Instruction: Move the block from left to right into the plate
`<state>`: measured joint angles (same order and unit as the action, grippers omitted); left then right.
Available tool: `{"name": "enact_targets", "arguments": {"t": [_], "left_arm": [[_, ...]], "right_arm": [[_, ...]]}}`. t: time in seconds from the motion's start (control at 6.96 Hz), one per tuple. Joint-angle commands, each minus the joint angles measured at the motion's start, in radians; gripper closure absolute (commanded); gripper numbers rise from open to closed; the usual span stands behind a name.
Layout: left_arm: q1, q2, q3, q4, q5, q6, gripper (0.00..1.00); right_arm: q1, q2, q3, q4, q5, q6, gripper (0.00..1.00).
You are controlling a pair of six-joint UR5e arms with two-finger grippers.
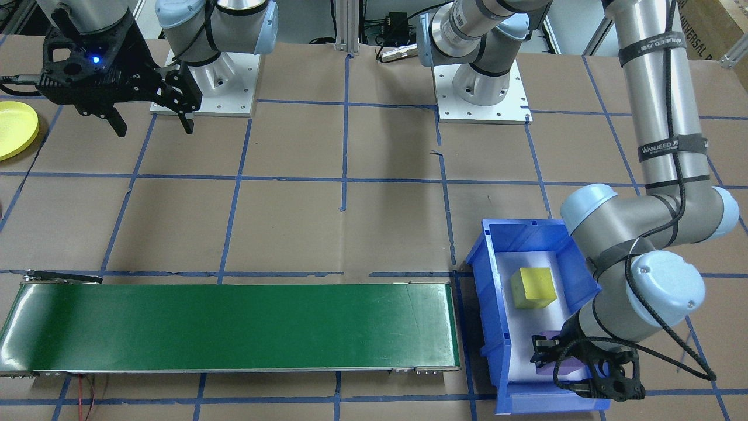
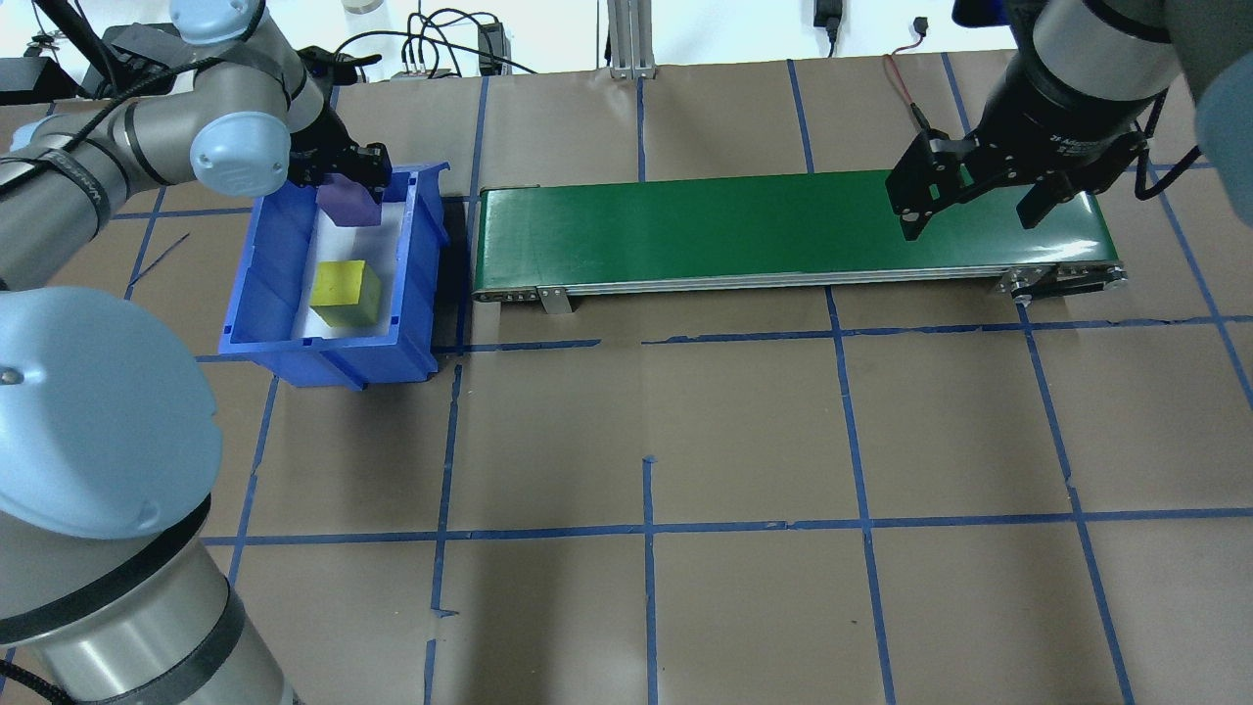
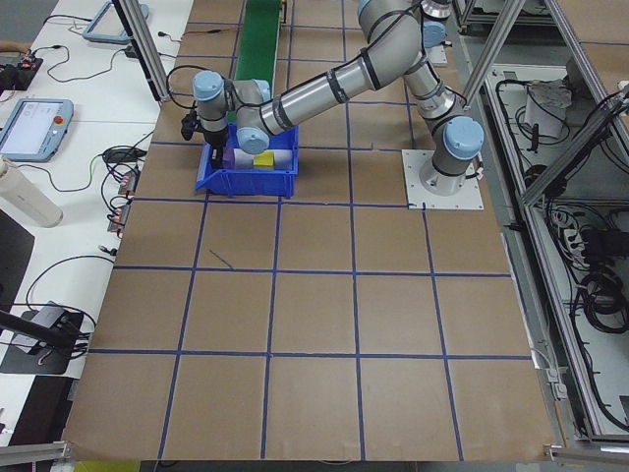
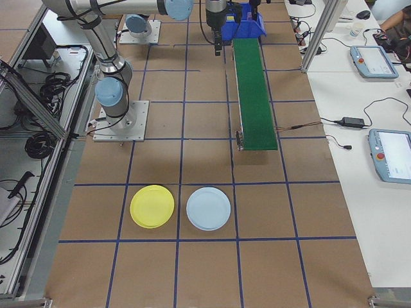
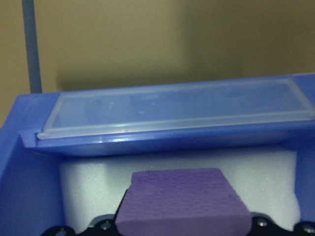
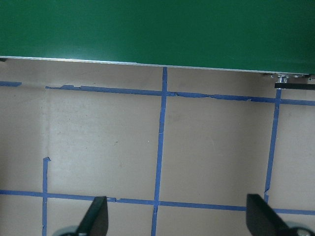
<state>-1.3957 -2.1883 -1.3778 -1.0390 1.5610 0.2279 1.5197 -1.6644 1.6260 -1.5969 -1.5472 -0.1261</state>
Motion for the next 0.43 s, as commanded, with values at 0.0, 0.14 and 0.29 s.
{"name": "enact_targets", "arguments": {"t": [0.0, 0.14, 0.29], "left_arm": [[-0.011, 0.128, 0.005, -0.110, 0.001, 0.001, 0.55], [-0.044, 0.174, 0.005, -0.145, -0.001, -0.008, 0.55], [-0.112, 0.200, -0.004, -0.151, -0.002, -0.097, 0.55]], "right_arm": [[-0.001, 0.000, 0.000, 0.000, -0.005, -0.001, 0.00], [-0.001, 0.000, 0.000, -0.002, -0.004, -0.001, 0.00], [-0.001, 0.000, 0.000, -0.002, -0.004, -0.001, 0.00]]}}
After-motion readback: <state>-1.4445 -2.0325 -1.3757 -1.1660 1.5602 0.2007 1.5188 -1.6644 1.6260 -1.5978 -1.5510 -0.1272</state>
